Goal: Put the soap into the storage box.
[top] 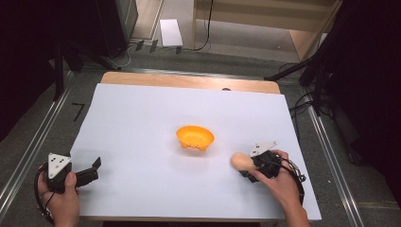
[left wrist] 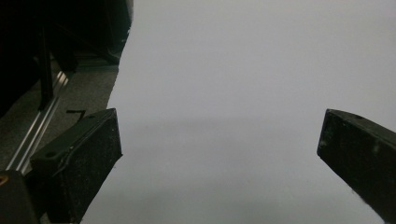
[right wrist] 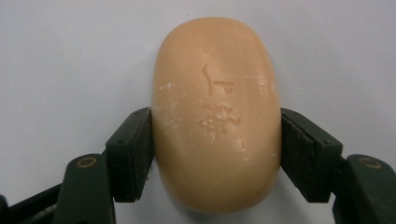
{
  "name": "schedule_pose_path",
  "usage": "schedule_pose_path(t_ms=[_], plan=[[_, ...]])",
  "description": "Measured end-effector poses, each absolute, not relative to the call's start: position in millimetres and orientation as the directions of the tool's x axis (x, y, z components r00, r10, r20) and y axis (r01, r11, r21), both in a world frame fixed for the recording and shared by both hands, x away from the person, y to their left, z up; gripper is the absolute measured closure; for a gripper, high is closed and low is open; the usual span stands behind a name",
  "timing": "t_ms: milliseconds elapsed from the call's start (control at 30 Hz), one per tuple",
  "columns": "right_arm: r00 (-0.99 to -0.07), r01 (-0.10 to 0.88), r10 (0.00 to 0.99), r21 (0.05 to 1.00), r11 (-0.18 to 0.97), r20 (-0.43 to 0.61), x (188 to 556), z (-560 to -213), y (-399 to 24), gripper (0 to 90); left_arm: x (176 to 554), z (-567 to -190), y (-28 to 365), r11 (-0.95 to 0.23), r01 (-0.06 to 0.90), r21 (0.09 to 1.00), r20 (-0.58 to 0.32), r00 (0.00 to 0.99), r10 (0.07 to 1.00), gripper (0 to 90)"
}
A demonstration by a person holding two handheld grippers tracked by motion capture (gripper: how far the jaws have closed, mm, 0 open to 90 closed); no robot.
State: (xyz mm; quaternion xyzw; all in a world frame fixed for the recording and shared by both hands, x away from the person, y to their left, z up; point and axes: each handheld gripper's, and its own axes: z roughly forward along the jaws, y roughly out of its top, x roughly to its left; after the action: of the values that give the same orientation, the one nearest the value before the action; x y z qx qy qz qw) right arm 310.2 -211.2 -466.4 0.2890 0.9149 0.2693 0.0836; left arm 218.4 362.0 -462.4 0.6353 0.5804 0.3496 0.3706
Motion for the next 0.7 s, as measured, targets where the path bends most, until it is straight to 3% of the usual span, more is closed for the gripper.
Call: schedule_pose_path(t_ms=[300, 500, 700], plan=[[-0.819, 0.502, 0.573, 0.517, 0.693, 0.027, 314, -464, -210, 33.8, 219, -463, 362, -0.049, 0.476, 0.878, 0.012, 0.081, 0.997, 0.1], [-0.833, 0.483, 0.552, 0.553, 0.679, 0.049, 315, -458, -214, 33.9, 219, -462, 362, -0.052, 0.479, 0.876, 0.014, 0.082, 0.997, 0.1], [-0.851, 0.447, 0.524, 0.539, 0.714, 0.012, 318, -441, -211, 33.9, 219, -463, 362, -0.049, 0.475, 0.879, 0.012, 0.081, 0.997, 0.1]])
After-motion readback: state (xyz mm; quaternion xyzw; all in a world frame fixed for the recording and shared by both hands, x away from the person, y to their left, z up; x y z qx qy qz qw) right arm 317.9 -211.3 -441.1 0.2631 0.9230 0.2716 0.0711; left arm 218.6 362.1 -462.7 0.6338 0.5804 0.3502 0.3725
